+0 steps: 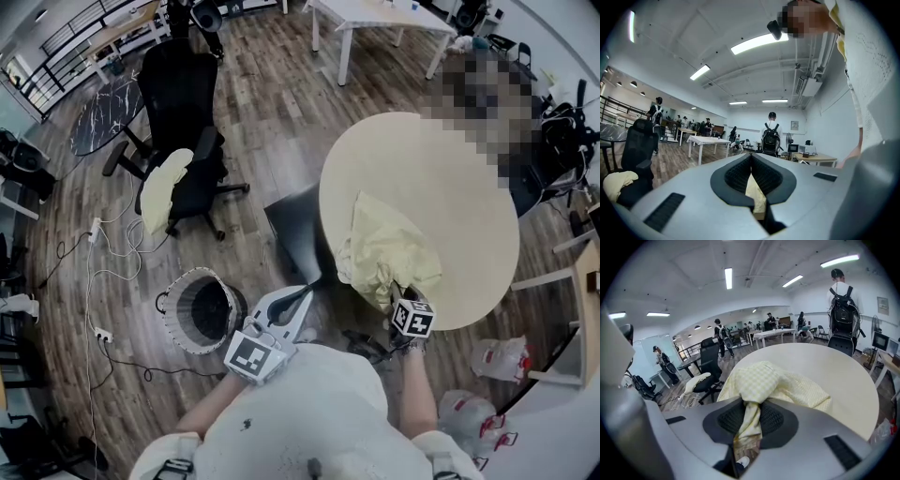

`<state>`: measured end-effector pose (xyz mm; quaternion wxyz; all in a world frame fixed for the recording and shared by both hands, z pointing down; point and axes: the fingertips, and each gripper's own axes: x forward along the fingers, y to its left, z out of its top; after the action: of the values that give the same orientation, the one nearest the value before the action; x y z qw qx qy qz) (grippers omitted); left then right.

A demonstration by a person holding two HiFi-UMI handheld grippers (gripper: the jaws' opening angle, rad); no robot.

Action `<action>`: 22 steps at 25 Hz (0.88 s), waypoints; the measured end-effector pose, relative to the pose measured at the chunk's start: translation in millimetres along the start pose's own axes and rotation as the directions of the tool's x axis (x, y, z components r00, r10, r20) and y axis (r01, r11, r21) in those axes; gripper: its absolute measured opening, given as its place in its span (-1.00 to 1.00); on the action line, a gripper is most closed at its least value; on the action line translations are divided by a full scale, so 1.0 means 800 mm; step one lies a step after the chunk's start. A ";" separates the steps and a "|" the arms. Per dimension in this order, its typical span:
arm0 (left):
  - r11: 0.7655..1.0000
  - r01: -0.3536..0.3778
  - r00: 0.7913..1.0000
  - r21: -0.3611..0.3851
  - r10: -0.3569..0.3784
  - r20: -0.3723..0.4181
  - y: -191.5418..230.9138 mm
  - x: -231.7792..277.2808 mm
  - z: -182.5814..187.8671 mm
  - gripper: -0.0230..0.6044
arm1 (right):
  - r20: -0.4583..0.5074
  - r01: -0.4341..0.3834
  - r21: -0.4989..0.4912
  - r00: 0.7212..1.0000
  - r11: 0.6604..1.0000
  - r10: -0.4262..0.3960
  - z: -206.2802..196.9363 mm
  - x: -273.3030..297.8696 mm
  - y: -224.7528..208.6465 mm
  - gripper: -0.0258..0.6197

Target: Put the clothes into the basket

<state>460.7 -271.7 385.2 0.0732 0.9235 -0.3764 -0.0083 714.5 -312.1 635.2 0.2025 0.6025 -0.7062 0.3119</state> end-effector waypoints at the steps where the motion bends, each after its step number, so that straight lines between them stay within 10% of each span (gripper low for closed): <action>1: 1.000 0.004 1.000 -0.004 -0.004 0.007 -0.003 -0.001 0.002 -0.86 | 0.014 -0.001 -0.003 1.000 1.000 0.001 0.006 -0.006 0.001 -0.67; 22: 0.999 -0.026 0.996 -0.027 0.024 -0.081 0.008 -0.046 -0.012 -0.86 | 0.261 -0.044 -0.099 0.963 0.994 0.068 0.107 -0.101 0.080 -0.67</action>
<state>430.4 -249.5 394.1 0.1013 0.9172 -0.3846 0.0248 674.9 -307.1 506.7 0.1253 0.6085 -0.7573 0.2013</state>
